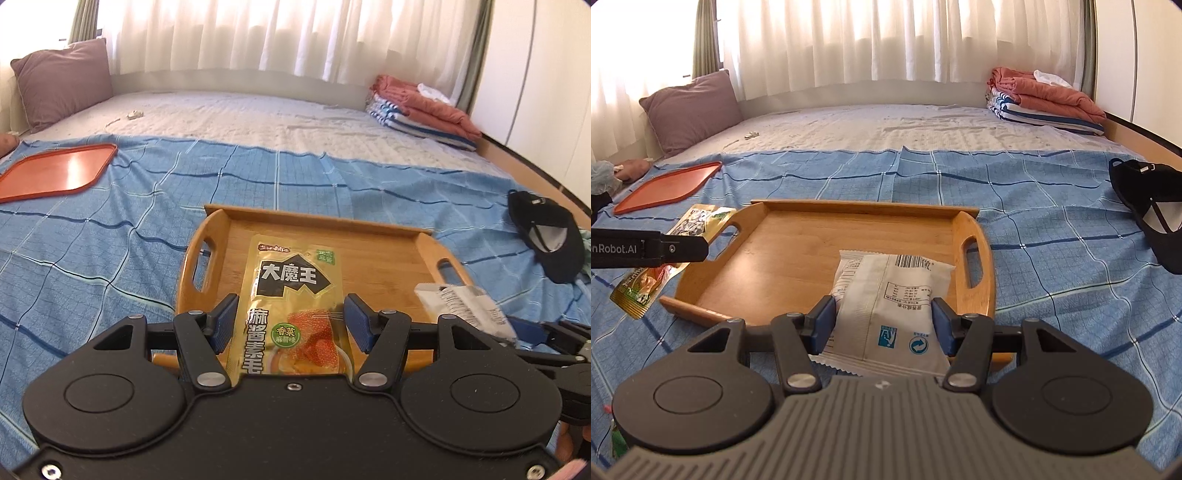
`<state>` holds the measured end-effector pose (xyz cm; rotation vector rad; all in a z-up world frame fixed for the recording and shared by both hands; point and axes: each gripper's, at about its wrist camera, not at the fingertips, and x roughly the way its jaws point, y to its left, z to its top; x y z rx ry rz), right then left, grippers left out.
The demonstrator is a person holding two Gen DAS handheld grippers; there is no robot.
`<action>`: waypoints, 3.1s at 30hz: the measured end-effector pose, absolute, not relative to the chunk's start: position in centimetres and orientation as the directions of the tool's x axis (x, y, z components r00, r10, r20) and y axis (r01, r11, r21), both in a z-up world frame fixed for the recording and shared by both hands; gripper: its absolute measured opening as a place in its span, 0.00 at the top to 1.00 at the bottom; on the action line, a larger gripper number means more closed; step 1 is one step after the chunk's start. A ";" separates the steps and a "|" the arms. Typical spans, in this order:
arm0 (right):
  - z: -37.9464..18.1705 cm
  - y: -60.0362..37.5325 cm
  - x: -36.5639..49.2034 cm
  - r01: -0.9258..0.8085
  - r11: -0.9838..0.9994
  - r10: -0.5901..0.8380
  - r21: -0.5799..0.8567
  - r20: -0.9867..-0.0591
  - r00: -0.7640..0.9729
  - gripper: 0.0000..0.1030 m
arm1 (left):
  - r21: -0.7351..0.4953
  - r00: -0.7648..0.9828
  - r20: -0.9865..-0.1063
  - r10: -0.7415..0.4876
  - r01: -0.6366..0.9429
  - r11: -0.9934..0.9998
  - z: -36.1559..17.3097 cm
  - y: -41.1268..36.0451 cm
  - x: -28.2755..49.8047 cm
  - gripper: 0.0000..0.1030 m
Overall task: Organize snacks
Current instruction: 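Carry the yellow pouch with the left gripper while the right gripper carries the white packet to the tray, then lower both packets into the wooden tray and open both grippers, then move both grippers back from the tray to the snack pile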
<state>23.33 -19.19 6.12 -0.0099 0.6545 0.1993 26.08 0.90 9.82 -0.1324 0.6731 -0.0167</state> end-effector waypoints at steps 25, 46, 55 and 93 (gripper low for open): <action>2.4 -18.3 30.7 -0.158 0.987 0.134 0.032 -0.707 0.694 0.45 | -0.036 0.681 -0.731 0.032 -0.085 0.996 2.9 -0.3 35.3 0.42; 5.1 -20.0 28.3 -0.171 0.981 0.185 0.087 -0.666 0.722 0.16 | -0.016 0.723 -0.690 0.033 -0.061 0.998 5.3 0.6 32.2 0.08; 7.2 -20.4 23.7 -0.218 0.971 0.230 0.097 -0.630 0.742 0.11 | 0.000 0.767 -0.642 0.020 -0.026 1.000 8.2 1.9 25.6 0.03; 4.9 -21.9 7.6 -0.266 0.964 0.214 -0.011 -0.562 0.799 0.02 | -0.062 0.841 -0.541 -0.028 -0.007 0.998 7.7 3.1 4.7 0.01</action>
